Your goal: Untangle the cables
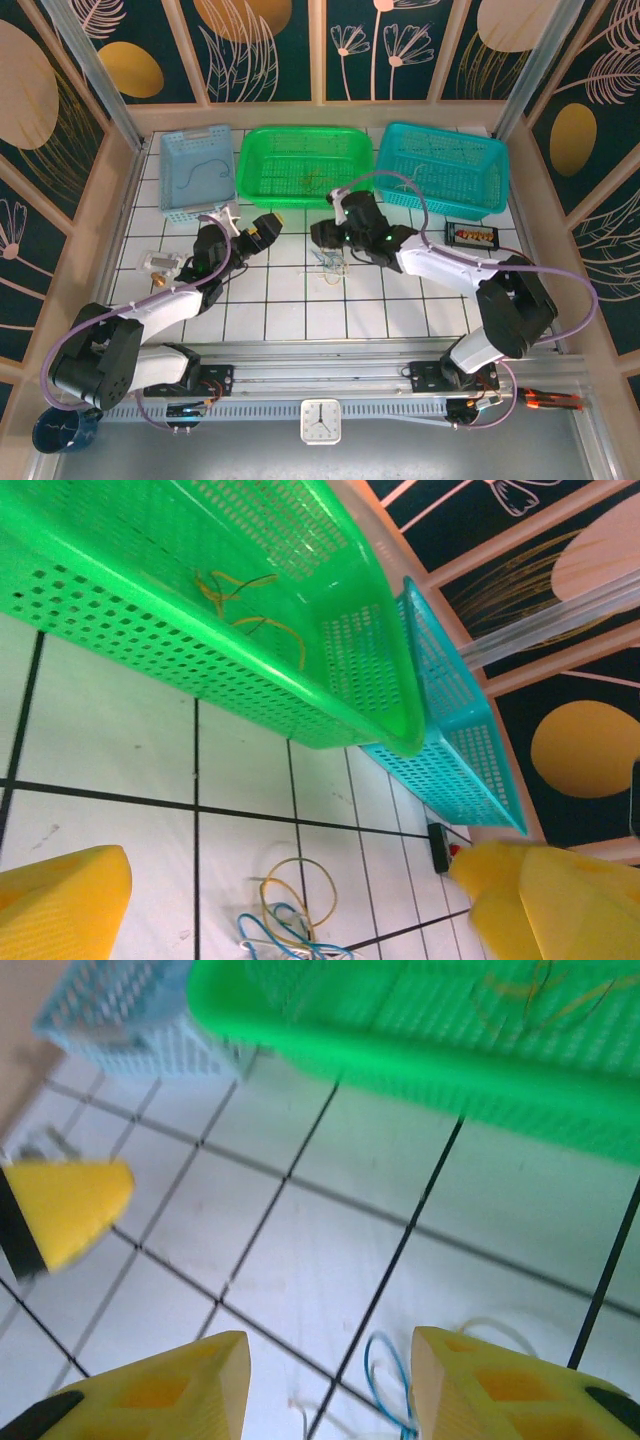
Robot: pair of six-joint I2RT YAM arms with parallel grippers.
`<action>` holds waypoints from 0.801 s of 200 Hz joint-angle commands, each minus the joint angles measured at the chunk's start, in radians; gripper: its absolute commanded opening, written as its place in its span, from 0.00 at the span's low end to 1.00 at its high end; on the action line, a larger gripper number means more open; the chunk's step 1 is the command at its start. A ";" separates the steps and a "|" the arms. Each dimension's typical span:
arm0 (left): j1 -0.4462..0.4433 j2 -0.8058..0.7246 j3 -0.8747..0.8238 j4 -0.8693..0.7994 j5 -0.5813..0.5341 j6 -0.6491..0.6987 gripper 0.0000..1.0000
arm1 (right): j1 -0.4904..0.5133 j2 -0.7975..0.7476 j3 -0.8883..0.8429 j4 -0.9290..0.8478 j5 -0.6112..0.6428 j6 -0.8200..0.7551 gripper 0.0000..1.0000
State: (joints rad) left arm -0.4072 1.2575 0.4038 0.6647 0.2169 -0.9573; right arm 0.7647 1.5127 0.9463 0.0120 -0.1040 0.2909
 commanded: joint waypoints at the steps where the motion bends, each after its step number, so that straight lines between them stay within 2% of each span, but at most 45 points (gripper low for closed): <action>1: 0.015 0.000 0.012 -0.045 -0.025 0.020 0.99 | 0.051 -0.018 -0.018 -0.073 0.028 -0.063 0.45; 30: 0.034 -0.004 0.010 -0.063 -0.027 0.018 0.99 | 0.104 0.029 -0.020 -0.126 0.034 -0.113 0.42; 105: 0.046 -0.008 0.001 -0.059 -0.018 0.002 0.99 | 0.154 0.145 0.021 -0.208 0.098 -0.174 0.40; 160: 0.047 0.001 0.000 -0.047 -0.006 -0.003 0.99 | 0.176 0.193 0.071 -0.234 0.204 -0.175 0.44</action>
State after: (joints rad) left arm -0.3660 1.2575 0.4038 0.6151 0.2005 -0.9543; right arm 0.9226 1.6806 0.9707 -0.1902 0.0257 0.1349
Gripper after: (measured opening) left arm 0.988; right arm 0.433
